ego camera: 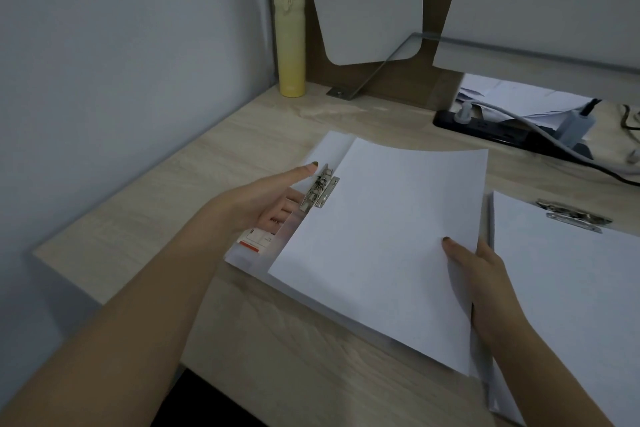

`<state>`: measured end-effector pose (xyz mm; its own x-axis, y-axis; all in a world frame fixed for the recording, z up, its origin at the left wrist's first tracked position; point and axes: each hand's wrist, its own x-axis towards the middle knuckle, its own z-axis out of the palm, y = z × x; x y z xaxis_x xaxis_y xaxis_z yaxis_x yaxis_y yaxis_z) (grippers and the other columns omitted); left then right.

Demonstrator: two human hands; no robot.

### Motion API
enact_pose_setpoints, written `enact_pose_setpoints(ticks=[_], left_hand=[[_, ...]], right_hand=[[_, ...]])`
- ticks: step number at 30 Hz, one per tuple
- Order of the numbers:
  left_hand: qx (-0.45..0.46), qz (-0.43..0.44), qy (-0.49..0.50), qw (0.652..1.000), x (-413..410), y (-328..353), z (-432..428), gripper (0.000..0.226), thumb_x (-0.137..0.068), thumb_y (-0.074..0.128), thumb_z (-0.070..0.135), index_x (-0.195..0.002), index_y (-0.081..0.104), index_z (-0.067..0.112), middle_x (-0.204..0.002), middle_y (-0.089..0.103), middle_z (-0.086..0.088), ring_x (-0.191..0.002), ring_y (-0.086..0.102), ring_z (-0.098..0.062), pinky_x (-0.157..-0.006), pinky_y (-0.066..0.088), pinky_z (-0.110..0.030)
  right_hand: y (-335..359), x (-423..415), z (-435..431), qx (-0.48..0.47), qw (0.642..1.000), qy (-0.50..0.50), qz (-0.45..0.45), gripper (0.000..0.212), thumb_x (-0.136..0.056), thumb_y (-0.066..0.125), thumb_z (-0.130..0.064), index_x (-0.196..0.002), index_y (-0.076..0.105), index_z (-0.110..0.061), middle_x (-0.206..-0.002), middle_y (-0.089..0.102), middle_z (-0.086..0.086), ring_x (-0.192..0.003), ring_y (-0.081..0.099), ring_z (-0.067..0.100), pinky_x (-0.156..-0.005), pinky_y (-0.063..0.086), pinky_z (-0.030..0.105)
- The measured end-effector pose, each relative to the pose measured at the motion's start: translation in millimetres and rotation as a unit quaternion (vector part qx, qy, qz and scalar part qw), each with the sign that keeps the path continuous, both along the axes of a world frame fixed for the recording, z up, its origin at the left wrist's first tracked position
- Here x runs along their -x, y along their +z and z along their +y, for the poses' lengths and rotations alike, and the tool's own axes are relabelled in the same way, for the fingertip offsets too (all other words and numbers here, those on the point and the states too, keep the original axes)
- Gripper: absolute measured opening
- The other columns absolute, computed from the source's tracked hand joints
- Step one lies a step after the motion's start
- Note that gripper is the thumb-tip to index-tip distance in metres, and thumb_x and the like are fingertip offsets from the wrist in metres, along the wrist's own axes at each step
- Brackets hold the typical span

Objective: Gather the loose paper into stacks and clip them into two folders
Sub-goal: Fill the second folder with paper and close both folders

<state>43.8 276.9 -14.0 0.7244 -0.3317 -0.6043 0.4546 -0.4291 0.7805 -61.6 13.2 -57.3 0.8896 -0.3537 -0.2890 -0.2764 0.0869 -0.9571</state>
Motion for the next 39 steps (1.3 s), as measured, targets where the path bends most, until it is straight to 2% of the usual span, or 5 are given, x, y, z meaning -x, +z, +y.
enact_pose_setpoints(ticks=[9, 16, 25, 33, 39], left_hand=[[-0.010, -0.076, 0.053, 0.996, 9.2, -11.3, -2.4, 0.036, -0.089, 0.054, 0.040, -0.112, 0.066, 0.016, -0.107, 0.072, 0.002, -0.086, 0.065, -0.006, -0.059, 0.044, -0.015], [-0.030, -0.116, 0.044, 0.992, 8.3, -15.0, -1.3, 0.026, -0.085, 0.062, 0.037, -0.100, 0.069, 0.016, -0.089, 0.045, -0.008, -0.055, 0.031, -0.008, -0.037, 0.027, -0.011], [0.017, -0.115, 0.033, 0.993, 14.3, -16.2, 4.0, 0.038, -0.069, 0.069, 0.050, -0.089, 0.074, 0.019, -0.097, 0.061, -0.008, -0.087, 0.048, -0.023, -0.075, 0.037, -0.031], [-0.001, -0.126, 0.052, 0.991, 21.5, -20.2, -5.7, 0.023, -0.097, 0.044, 0.025, -0.097, 0.065, 0.016, -0.086, 0.069, 0.006, -0.073, 0.063, -0.004, -0.057, 0.045, -0.011], [-0.021, -0.147, 0.110, 0.983, 37.9, -4.5, -10.7, 0.022, -0.093, 0.048, 0.031, -0.088, 0.062, 0.015, -0.072, 0.047, -0.005, -0.051, 0.040, -0.009, -0.042, 0.027, -0.015]], right_hand=[[-0.1, -1.2, 0.7, 0.012, 1.000, -0.005, -0.001, 0.034, -0.091, 0.052, -0.019, -0.125, 0.053, -0.015, -0.116, 0.063, 0.007, -0.105, 0.060, 0.030, -0.098, 0.045, 0.046], [-0.5, -0.1, -0.1, 0.009, 1.000, -0.008, 0.000, 0.032, -0.091, 0.053, -0.019, -0.123, 0.054, -0.016, -0.116, 0.063, 0.006, -0.104, 0.060, 0.029, -0.094, 0.046, 0.042], [-1.0, 0.0, 0.7, 0.038, 0.999, -0.006, -0.015, 0.036, -0.092, 0.051, -0.018, -0.128, 0.051, -0.016, -0.119, 0.061, 0.003, -0.107, 0.058, 0.025, -0.094, 0.044, 0.038], [-4.3, 0.5, 11.2, 0.242, 0.968, -0.042, -0.053, 0.059, -0.089, 0.053, -0.011, -0.142, 0.029, -0.015, -0.136, 0.040, 0.009, -0.117, 0.048, 0.026, -0.100, 0.040, 0.037], [-17.4, 17.9, 7.3, 0.531, 0.840, 0.092, -0.064, 0.041, -0.092, 0.035, -0.016, -0.121, 0.056, 0.003, -0.127, 0.055, 0.023, -0.122, 0.048, 0.042, -0.105, 0.037, 0.047]])
